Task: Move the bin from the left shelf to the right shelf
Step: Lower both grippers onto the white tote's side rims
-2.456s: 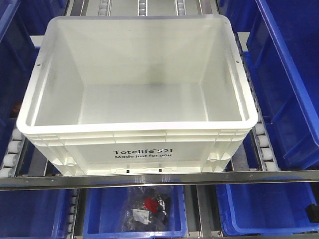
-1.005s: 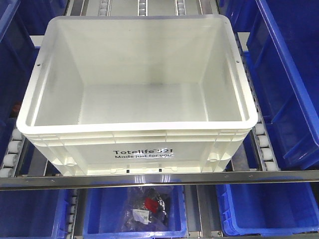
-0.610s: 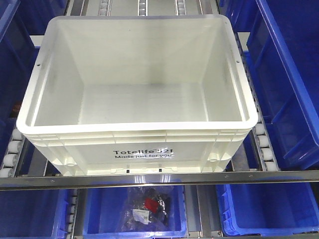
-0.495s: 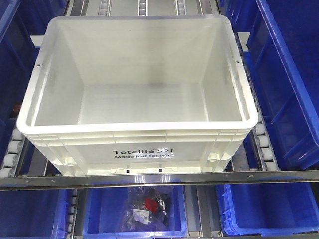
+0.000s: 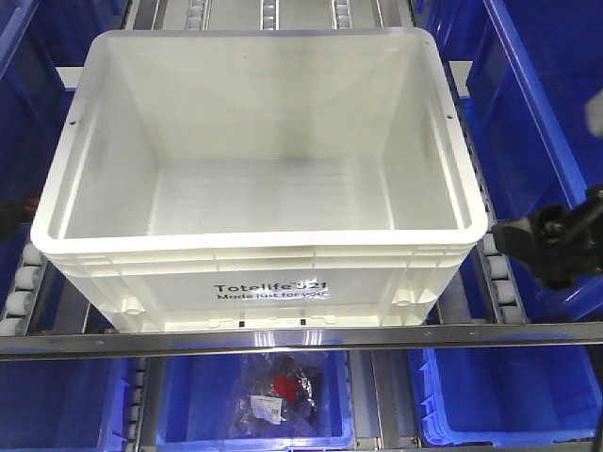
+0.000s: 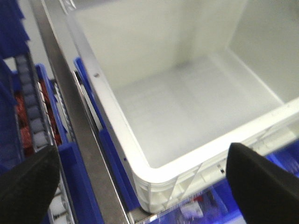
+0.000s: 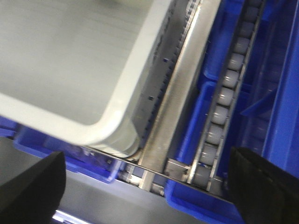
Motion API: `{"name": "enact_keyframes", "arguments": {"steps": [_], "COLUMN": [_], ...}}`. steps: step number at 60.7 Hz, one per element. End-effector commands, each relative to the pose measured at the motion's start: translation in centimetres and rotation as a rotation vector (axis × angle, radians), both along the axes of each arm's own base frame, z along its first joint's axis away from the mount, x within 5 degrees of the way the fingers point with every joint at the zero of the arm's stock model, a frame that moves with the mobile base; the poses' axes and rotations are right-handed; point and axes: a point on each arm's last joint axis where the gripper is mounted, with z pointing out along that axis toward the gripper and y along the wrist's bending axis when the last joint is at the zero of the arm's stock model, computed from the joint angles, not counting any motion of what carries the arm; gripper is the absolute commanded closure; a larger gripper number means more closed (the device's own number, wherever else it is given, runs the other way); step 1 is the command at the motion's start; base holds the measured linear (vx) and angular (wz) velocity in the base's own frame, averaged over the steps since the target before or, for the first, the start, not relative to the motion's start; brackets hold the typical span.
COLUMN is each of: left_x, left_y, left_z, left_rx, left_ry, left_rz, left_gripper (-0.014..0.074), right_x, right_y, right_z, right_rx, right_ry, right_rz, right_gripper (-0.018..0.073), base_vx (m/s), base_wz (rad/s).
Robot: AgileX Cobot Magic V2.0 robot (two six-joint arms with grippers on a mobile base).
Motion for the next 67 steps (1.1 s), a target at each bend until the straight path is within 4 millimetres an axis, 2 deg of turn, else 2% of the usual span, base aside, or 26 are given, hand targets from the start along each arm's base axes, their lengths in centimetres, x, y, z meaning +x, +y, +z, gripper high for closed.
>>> {"name": "enact_keyframes", "arguments": {"steps": [1, 15, 24, 32, 46, 57, 67], "left_x": [2.0, 8.8, 12.4, 14.8, 17.6, 18.7, 18.8], "left_y": [-0.3, -0.8, -1.9, -2.5, -3.2, -3.3, -3.3], "left_z": [1.3, 0.9, 0.5, -0.1, -1.7, -3.0, -3.1], "left_rx": [-0.003, 0.041, 0.045, 0.015, 0.005, 0.038, 0.038], "left_ry": [-0.032, 0.178, 0.261, 0.313, 0.363, 0.389, 0.388], "left_rz": [0.057, 0.268, 0.296, 0.344, 0.397, 0.412, 0.414], "left_gripper": [-0.0061, -0.0051, -0.0048, -0.0036, -0.0011, -0.0001, 0.0005], "right_x": [1.6, 6.3, 9.2, 11.7, 14.8, 15.9, 16.3], "right_y": [0.5, 2.3, 3.5, 4.6, 6.1, 6.7, 6.8], "right_z": [1.5, 1.7, 2.0, 1.6, 0.9, 0.3, -0.5], "right_rx": [-0.043, -0.043, -0.017, -0.032, -0.035, -0.042, -0.053], "right_ry": [-0.087, -0.025, 0.005, 0.054, 0.121, 0.158, 0.188], "right_rz": [-0.069, -0.174, -0.221, -0.244, -0.263, -0.270, -0.283], "right_gripper": [-0.0099, -0.0089, -0.0085, -0.0077, -0.0052, -0.0001, 0.0034], "base_vx": [0.00, 0.00, 0.00, 0.00, 0.00, 0.00, 0.00], "base_wz": [0.00, 0.00, 0.00, 0.00, 0.00, 0.00, 0.00]}}
